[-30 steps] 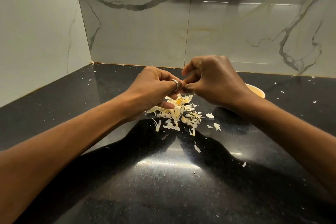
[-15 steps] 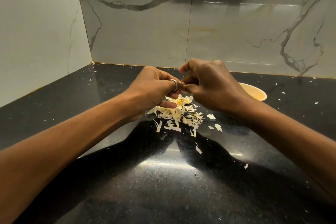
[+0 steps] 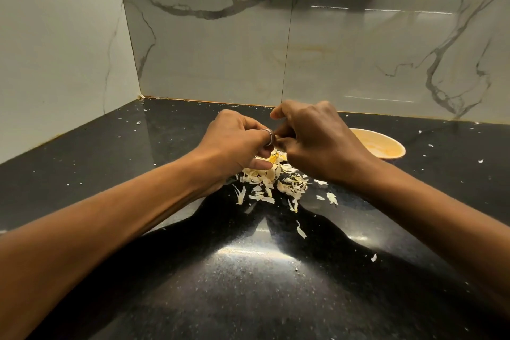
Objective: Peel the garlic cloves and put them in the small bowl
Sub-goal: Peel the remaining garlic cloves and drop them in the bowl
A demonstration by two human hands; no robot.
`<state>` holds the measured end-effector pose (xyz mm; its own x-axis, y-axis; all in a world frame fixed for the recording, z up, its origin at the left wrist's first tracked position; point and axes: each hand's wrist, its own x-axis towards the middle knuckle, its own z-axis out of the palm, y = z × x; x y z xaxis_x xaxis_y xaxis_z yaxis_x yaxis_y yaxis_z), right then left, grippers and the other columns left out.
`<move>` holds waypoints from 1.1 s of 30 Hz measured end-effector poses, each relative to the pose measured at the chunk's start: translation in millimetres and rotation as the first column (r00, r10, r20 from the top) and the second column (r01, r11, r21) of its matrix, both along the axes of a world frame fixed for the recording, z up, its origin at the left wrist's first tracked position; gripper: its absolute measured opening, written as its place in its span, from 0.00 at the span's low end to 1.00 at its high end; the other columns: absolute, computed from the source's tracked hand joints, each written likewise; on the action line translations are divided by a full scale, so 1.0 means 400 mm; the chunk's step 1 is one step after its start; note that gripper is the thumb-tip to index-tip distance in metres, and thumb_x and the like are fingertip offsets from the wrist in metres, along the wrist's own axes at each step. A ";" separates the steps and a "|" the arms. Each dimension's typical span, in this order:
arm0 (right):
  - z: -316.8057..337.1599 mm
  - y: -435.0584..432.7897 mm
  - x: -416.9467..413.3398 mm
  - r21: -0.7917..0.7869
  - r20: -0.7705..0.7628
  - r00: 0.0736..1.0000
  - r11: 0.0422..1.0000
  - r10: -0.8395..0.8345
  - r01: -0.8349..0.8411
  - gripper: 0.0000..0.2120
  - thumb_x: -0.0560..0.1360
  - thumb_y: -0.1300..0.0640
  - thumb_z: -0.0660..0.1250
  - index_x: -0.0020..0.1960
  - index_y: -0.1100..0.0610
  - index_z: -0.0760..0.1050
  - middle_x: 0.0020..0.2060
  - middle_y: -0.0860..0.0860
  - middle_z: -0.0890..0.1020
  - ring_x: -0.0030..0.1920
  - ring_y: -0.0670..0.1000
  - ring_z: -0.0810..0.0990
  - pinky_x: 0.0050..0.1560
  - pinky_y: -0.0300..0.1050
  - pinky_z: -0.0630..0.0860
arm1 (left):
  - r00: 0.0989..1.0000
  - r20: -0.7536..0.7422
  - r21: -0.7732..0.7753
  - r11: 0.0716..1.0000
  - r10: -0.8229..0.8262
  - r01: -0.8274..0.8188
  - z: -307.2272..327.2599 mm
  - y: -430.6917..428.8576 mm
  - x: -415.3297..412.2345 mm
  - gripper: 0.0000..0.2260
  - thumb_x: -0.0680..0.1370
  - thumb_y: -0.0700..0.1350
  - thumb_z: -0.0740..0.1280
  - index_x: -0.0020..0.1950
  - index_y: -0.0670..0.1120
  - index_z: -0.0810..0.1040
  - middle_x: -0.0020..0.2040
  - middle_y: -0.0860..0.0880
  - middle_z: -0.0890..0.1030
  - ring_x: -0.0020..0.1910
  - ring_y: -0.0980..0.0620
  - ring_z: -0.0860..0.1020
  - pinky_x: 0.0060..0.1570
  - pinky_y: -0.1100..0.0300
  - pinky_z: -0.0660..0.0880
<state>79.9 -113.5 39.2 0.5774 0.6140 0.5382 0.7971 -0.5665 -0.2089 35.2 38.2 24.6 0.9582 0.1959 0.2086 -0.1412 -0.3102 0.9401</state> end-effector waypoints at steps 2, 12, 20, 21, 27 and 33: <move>-0.002 0.001 -0.001 -0.001 -0.010 1.000 1.000 0.006 -0.006 0.21 0.75 0.66 0.70 0.68 0.63 0.74 0.50 0.57 0.86 0.48 0.54 0.84 0.49 0.53 0.82 | 1.000 -0.007 -0.017 1.000 0.006 -0.006 -0.005 -0.001 0.002 0.07 0.80 0.36 0.66 0.44 0.38 0.82 0.40 0.42 0.80 0.33 0.56 0.79 0.35 0.60 0.80; 0.001 -0.001 0.001 0.083 -0.202 0.979 0.997 0.017 0.000 0.21 0.75 0.66 0.72 0.67 0.60 0.74 0.48 0.53 0.86 0.45 0.46 0.84 0.46 0.36 0.81 | 0.999 -0.042 -0.018 1.000 -0.017 0.017 -0.004 0.004 0.005 0.08 0.79 0.38 0.67 0.42 0.40 0.82 0.39 0.43 0.79 0.33 0.56 0.77 0.31 0.62 0.79; 0.011 -0.005 0.008 0.356 -0.581 0.798 0.932 0.160 0.072 0.16 0.75 0.67 0.72 0.61 0.63 0.75 0.45 0.57 0.86 0.43 0.52 0.87 0.47 0.45 0.84 | 0.999 -0.017 -0.055 0.998 -0.039 0.038 0.006 0.009 0.006 0.08 0.81 0.40 0.66 0.46 0.38 0.82 0.40 0.44 0.78 0.33 0.55 0.77 0.35 0.58 0.82; 0.013 -0.006 0.008 0.392 -0.622 0.758 0.916 0.197 0.084 0.15 0.75 0.68 0.72 0.60 0.63 0.75 0.46 0.59 0.85 0.44 0.52 0.87 0.46 0.43 0.84 | 0.999 -0.012 -0.053 0.998 -0.040 0.039 0.008 0.010 0.006 0.08 0.81 0.40 0.66 0.46 0.38 0.82 0.40 0.43 0.78 0.34 0.55 0.77 0.35 0.58 0.81; 0.026 -0.015 0.009 0.491 -0.716 0.627 0.859 0.306 0.141 0.13 0.76 0.72 0.68 0.60 0.65 0.74 0.48 0.61 0.84 0.48 0.56 0.86 0.50 0.46 0.84 | 0.999 -0.004 -0.059 0.997 -0.040 0.039 0.012 0.012 0.007 0.09 0.81 0.40 0.65 0.45 0.38 0.81 0.39 0.43 0.78 0.32 0.55 0.76 0.36 0.57 0.82; 0.037 -0.022 0.007 0.525 -0.736 0.587 0.831 0.337 0.181 0.14 0.76 0.73 0.67 0.60 0.65 0.74 0.51 0.63 0.84 0.53 0.60 0.85 0.55 0.51 0.83 | 1.000 0.002 -0.068 0.997 -0.023 0.023 0.015 0.014 0.011 0.10 0.81 0.41 0.65 0.47 0.35 0.81 0.40 0.42 0.78 0.30 0.56 0.76 0.34 0.60 0.81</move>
